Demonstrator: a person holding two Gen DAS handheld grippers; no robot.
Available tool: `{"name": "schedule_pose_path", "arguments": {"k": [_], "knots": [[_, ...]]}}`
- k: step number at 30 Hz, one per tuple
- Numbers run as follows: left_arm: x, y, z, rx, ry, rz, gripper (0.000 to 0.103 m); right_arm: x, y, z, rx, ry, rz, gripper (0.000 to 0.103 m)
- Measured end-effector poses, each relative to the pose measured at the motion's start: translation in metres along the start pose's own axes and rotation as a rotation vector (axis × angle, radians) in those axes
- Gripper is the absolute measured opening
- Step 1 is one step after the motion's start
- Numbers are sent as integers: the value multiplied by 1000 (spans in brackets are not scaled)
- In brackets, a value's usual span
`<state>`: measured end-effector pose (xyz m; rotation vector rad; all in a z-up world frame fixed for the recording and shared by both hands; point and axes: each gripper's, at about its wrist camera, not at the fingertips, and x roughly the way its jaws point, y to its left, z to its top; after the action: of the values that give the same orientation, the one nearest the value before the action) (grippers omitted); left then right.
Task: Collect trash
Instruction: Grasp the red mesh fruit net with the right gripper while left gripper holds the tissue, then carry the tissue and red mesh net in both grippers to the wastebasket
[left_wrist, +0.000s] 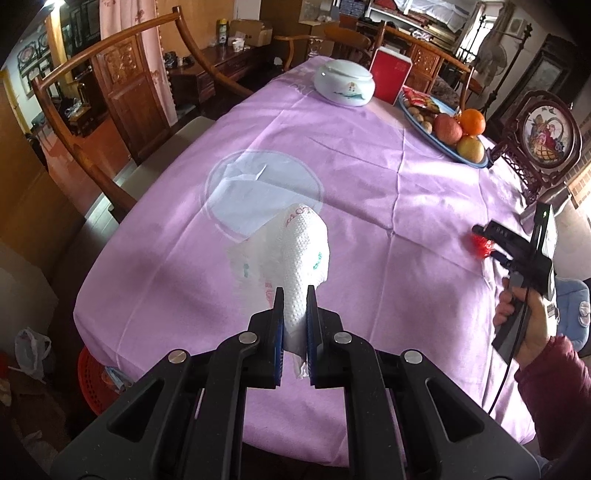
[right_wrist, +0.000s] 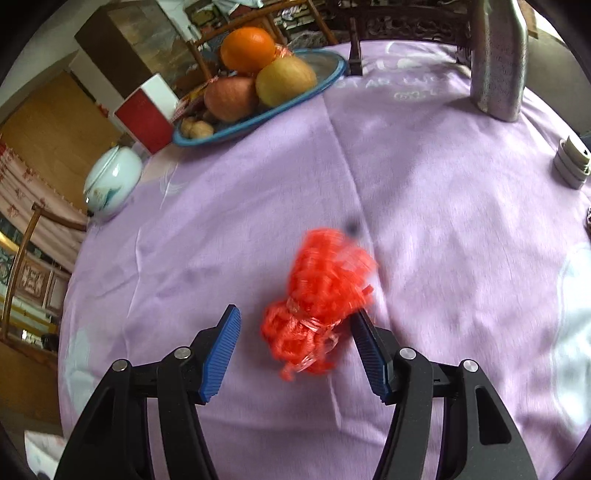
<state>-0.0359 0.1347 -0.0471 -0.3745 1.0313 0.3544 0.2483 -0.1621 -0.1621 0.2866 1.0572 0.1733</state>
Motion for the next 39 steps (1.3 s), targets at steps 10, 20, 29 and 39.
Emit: {"name": "schedule_pose_path", "arguments": {"k": [10,20,29,39], "knots": [[9,0,-2,58,25,19,11,-21,5,11,-11,-47,52,27],[12,-4,15,97,-10,-25,11,-106,56,-6,-144,-100,202,27],[14,-10,38,148,-52,-95,11,-167,111,-51,-318,-113,269,28],[-3,13,57,178,-127,-105,11,-188,174,-97,-421,-79,326,28]]}}
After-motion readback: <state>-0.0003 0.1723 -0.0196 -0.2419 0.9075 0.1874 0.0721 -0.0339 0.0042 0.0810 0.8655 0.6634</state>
